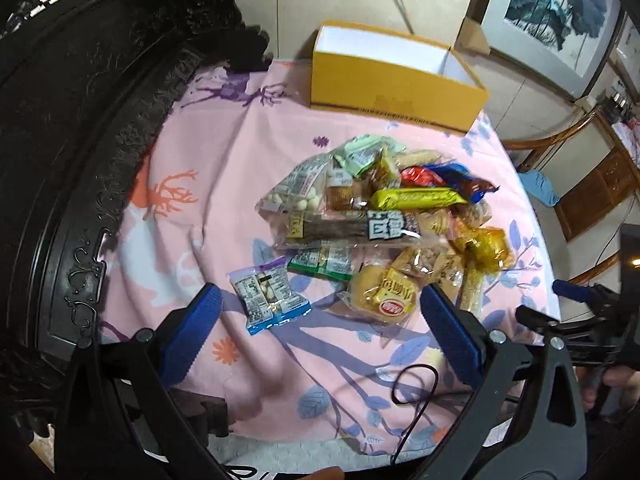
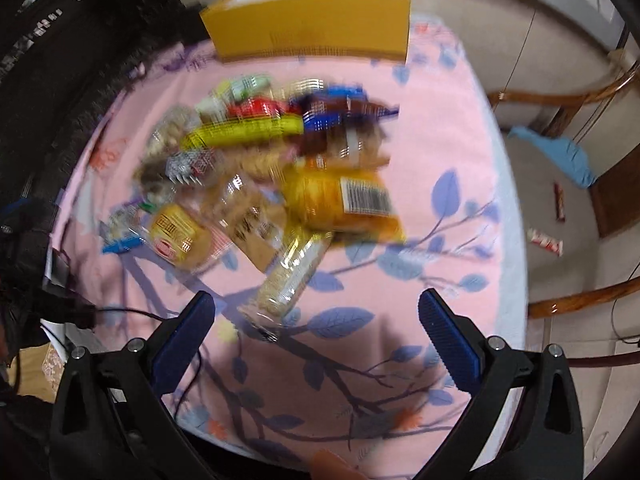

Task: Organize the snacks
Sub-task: 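Grasp the clear grain-bar packet with the right tool while the left tool reaches toward the round bun packet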

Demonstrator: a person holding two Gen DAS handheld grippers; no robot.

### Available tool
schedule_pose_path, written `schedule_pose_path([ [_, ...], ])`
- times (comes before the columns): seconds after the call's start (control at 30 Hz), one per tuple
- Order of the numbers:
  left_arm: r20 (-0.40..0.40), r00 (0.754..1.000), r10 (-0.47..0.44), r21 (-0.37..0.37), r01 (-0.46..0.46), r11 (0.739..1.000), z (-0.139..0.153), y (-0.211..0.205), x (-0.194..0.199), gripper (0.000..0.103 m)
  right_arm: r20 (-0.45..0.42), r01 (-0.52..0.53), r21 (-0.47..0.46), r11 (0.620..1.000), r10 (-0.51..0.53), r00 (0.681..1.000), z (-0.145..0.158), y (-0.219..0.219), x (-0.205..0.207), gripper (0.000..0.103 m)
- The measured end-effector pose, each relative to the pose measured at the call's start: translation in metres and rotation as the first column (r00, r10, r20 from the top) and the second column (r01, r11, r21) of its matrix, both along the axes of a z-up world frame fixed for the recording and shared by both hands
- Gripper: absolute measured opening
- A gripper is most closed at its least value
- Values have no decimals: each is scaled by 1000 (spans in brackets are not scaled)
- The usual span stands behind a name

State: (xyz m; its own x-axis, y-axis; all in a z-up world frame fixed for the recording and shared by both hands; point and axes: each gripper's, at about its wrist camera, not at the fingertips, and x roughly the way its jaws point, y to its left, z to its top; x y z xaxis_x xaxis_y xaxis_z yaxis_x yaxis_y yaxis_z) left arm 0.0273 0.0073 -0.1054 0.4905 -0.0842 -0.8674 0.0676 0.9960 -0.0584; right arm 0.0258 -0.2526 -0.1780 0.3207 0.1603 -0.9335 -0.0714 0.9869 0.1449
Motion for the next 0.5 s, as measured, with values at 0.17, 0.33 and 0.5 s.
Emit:
schedule_pose_path([
  [0.17,-22,1000,21,1,-21,1000,-11,3,9,101,-22,17,6,1000,-17,1000,-27,10,17,87],
  [0.33,-33,999,37,7,-37,999,-16,9,14,101,-47,7,-3,1000,-7,999,-46,24,25,80],
  [0.5,-51,998,38,11,-37,999,-26,10,20,101,-61,2,-25,1000,-3,998,-57,27,27,67],
])
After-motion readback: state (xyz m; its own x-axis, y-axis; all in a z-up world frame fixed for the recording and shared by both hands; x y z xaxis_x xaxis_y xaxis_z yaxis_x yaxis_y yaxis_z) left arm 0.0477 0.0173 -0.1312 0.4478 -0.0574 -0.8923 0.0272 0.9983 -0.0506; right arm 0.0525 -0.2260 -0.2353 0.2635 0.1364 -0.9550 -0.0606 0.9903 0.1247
